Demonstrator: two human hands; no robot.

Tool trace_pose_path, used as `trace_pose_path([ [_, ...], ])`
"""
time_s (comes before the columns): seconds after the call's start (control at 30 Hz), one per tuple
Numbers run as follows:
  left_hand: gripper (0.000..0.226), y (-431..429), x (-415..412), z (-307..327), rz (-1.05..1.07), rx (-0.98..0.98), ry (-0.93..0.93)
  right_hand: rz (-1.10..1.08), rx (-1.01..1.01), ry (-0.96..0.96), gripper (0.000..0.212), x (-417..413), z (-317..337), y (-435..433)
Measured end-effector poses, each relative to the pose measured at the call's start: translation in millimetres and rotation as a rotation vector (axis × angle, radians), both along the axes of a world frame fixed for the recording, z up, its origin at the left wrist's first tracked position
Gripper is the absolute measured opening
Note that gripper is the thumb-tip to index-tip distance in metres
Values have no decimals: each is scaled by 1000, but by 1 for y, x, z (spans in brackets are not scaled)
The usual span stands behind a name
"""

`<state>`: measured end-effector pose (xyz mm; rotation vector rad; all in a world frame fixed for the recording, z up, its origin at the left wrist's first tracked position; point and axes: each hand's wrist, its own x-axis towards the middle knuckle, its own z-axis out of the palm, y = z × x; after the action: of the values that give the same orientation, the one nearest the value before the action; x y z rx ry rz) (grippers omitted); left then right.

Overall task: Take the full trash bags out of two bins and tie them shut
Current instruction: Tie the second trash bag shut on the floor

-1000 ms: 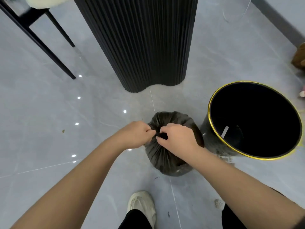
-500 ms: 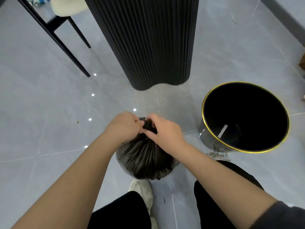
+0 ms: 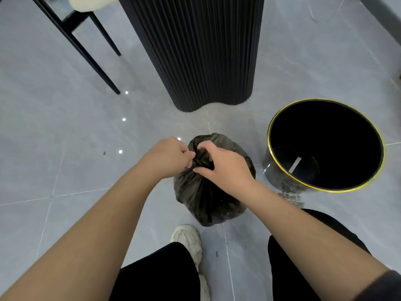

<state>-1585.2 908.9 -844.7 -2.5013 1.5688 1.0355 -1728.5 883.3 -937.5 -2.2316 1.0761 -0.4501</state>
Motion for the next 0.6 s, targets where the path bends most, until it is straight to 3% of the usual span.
trace_pose_path([
  [0.23,32,-3,0,-3,-8,17,-8,16,-244,81,27,0,-12,-3],
  [0.43,33,-5,1,-6,-4,19,-10,7,-77,50,28,4,-9,1],
  [0.5,33,-5,3,-7,2,25,-7,5,-43,46,36,4,-8,2],
  [0.6,33,-5,5,-10,4,33,-4,20,-133,84,33,5,-13,1],
])
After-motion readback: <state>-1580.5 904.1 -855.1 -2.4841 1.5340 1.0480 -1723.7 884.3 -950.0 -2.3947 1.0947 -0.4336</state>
